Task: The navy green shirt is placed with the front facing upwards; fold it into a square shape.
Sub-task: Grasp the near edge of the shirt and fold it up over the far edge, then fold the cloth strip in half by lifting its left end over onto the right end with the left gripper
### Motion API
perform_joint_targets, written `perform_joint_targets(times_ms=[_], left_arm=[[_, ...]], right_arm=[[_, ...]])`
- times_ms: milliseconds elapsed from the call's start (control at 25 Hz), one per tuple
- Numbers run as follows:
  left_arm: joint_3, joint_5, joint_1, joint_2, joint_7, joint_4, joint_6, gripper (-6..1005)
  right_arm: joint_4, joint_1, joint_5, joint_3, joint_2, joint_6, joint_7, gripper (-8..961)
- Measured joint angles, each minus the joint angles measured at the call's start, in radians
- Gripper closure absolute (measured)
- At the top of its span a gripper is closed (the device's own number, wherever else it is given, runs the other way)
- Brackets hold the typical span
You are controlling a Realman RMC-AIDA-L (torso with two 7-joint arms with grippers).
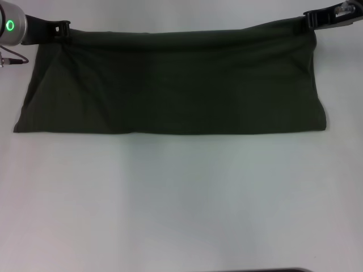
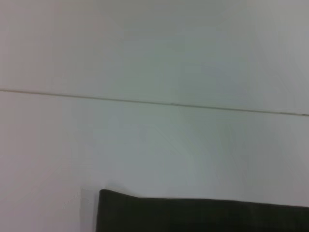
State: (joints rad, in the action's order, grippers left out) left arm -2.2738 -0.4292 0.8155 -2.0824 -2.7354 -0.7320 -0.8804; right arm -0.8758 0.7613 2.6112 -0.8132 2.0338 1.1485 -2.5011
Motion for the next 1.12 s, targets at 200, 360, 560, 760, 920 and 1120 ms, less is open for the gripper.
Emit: perform_joint_targets(times_ms=[200, 360, 560, 760, 920, 1120], left_arm=[[-0.001, -0.001, 0.000, -0.002, -0.001, 0.000, -0.001, 981], [-0.009, -0.006, -0.004, 0.006, -0.022, -0.004, -0.027, 979], [-0.010, -0.001, -0.016, 0.018, -0.057, -0.019, -0.045, 883], [-0.013, 0.000, -0.018, 0.023, -0.064, -0.034, -0.060, 787], [-0.053, -0.004, -0.043, 0.026, -0.065, -0.085, -0.066, 654], [-0.148, -0.012, -0.065, 0.056, -0.059, -0.124, -0.116, 449]], right_arm=[[0.002, 0.001, 0.000, -0.009, 0.000, -0.012, -0.009, 728], [0.004, -0.001, -0.001, -0.007, -0.007, -0.008, -0.016, 723], [-0.004, -0.007, -0.003, -0.001, -0.023, -0.004, -0.018, 716], [-0.005, 0.009, 0.000, 0.000, -0.051, 0.000, -0.018, 709], [-0.008, 0.011, -0.007, 0.017, -0.071, 0.035, -0.020, 422], [-0.008, -0.005, -0.043, 0.076, -0.083, 0.095, 0.012, 232]])
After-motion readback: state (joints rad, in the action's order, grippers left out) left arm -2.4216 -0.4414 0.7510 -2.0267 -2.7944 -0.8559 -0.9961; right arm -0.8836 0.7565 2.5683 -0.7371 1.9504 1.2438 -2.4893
